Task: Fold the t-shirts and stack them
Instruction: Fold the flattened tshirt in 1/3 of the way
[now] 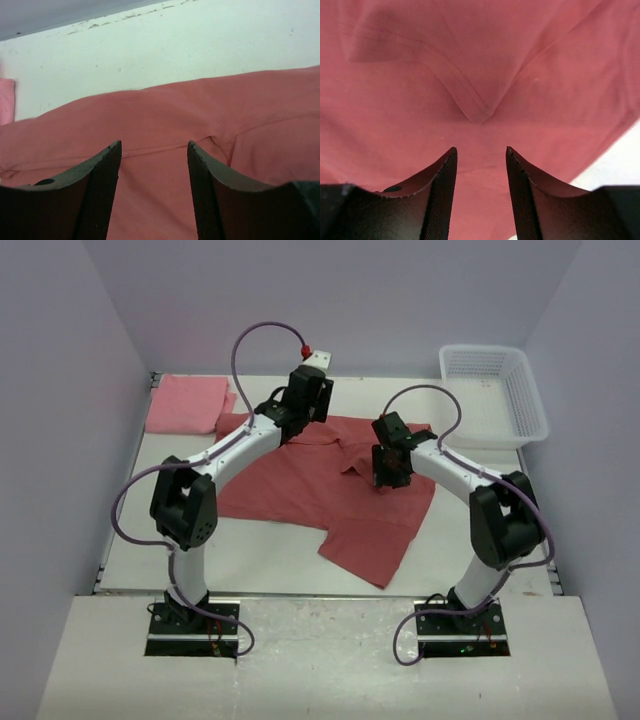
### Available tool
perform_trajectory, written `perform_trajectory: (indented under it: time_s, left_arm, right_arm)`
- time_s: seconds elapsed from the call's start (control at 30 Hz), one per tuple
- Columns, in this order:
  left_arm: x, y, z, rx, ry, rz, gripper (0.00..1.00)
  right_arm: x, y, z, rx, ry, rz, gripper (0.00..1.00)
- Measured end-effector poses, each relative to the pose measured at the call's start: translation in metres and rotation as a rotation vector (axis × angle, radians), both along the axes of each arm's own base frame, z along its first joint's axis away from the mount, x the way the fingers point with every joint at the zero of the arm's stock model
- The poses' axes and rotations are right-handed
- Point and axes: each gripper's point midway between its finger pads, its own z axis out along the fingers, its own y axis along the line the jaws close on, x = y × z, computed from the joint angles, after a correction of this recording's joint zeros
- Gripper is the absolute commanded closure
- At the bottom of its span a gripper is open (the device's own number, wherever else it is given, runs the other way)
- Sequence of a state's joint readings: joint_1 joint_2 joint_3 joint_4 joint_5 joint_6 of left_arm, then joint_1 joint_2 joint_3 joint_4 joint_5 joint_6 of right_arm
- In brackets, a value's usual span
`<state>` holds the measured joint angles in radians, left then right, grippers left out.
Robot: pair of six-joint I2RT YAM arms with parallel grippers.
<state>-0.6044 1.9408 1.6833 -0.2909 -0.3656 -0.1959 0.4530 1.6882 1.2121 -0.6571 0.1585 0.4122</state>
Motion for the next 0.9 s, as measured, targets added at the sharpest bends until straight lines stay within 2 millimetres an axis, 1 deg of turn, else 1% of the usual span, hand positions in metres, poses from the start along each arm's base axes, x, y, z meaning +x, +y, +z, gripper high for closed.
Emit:
perform_trajectory:
  time_s: [0.1,0.2,0.27,0.4,0.53,0.63,0.73,0.9]
  left_arm:
    - [-0.002,0.0,0.002,-0.012,0.01,-0.015,0.43]
    - [-0.005,-0.004,0.008,-0.032,0.01,-0.04,0.43]
    - [-0.007,-0.006,0.016,-0.051,0.002,-0.057,0.42]
    - [-0.016,-0.001,0.034,-0.086,-0.019,-0.08,0.42]
    - [-0.022,0.0,0.055,-0.123,-0.055,-0.101,0.42]
    - [-0.024,0.001,0.065,-0.144,-0.077,-0.113,0.41]
    - [-0.026,0.001,0.066,-0.149,-0.08,-0.119,0.41]
    - [-0.03,0.003,0.062,-0.149,-0.069,-0.125,0.41]
  right_arm:
    - [-0.003,0.003,-0.023,-0.007,0.072,0.006,0.54]
    - [-0.006,0.007,-0.037,-0.003,0.118,0.008,0.54]
    - [-0.006,0.008,-0.043,-0.006,0.139,0.006,0.54]
    - [0.0,0.01,-0.045,0.003,0.149,-0.001,0.55]
    - [0.015,0.006,-0.041,0.02,0.133,-0.028,0.56]
    - [0.026,0.003,-0.04,0.027,0.126,-0.049,0.57]
    - [0.029,0.001,-0.044,0.026,0.132,-0.058,0.57]
    - [0.026,0.001,-0.049,0.02,0.151,-0.061,0.58]
